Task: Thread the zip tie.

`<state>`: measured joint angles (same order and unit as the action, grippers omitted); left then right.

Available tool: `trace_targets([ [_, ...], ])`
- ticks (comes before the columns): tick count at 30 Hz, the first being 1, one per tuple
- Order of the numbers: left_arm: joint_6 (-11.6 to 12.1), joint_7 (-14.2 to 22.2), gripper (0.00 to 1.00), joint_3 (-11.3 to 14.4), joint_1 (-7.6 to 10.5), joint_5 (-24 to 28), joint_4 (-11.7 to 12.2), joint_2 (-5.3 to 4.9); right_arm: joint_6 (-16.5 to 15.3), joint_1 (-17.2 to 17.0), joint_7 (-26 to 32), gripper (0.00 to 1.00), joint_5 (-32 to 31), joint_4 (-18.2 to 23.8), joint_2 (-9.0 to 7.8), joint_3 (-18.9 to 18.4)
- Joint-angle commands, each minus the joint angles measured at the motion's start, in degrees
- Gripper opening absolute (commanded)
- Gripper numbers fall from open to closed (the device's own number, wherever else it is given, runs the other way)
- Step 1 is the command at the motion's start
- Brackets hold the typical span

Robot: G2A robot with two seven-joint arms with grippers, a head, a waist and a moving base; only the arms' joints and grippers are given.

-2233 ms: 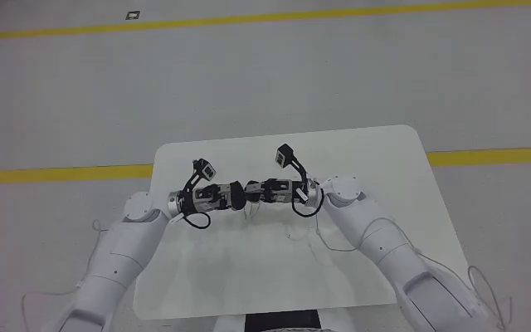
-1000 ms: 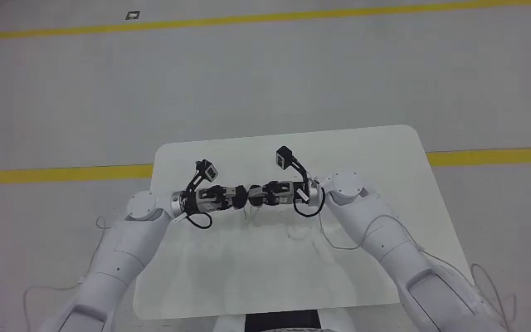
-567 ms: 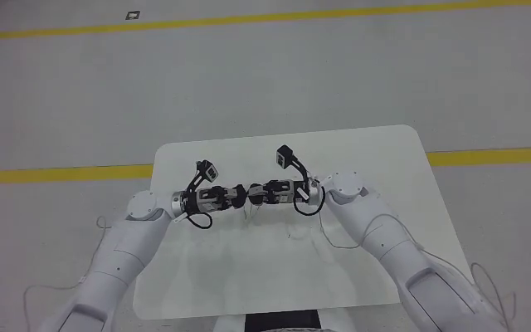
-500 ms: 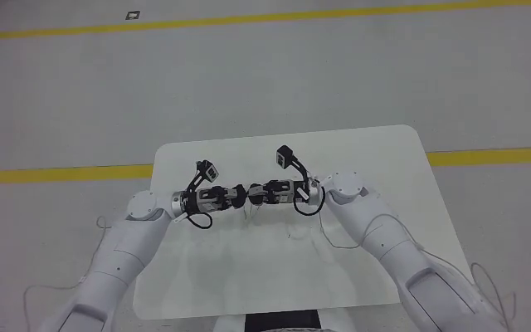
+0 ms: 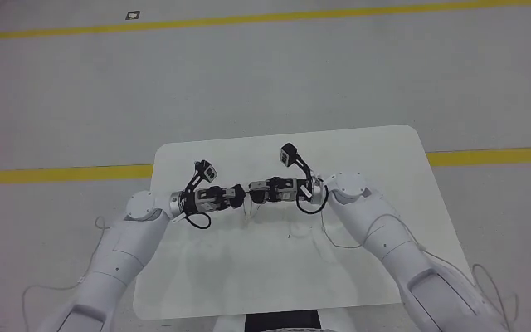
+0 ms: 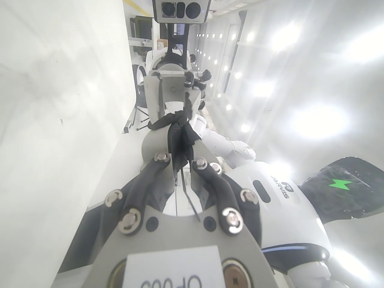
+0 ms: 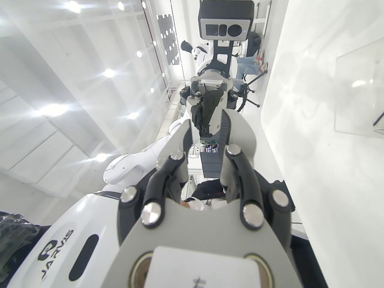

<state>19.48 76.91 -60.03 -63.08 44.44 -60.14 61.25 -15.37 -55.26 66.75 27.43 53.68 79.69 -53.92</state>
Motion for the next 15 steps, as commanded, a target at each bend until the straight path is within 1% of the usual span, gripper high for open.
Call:
trace_targets([
  [1, 0.0, 0.3, 0.0, -0.6, -0.33, 0.1, -0.2, -0.16, -0.3, -0.4, 0.0, 1.0, 0.1, 0.0, -0.35, -0.9],
  [6, 0.0, 0.9, 0.0, -1.8, -1.05, -0.1, -1.1, -0.44, -1.0, -2.0, -0.6, 1.0, 0.9, 0.3, -1.13, -3.0],
  [8, 0.0, 0.6, 0.0, -2.0, -1.12, -0.9, -2.7, -0.47, -1.0, -2.0, -0.6, 1.0, 0.9, 0.3, -1.13, -3.0],
  [15, 0.0, 0.6, 0.0, -2.0, -1.12, -0.9, -2.7, -0.47, -1.0, -2.0, -0.6, 1.0, 0.9, 0.3, -1.13, -3.0],
])
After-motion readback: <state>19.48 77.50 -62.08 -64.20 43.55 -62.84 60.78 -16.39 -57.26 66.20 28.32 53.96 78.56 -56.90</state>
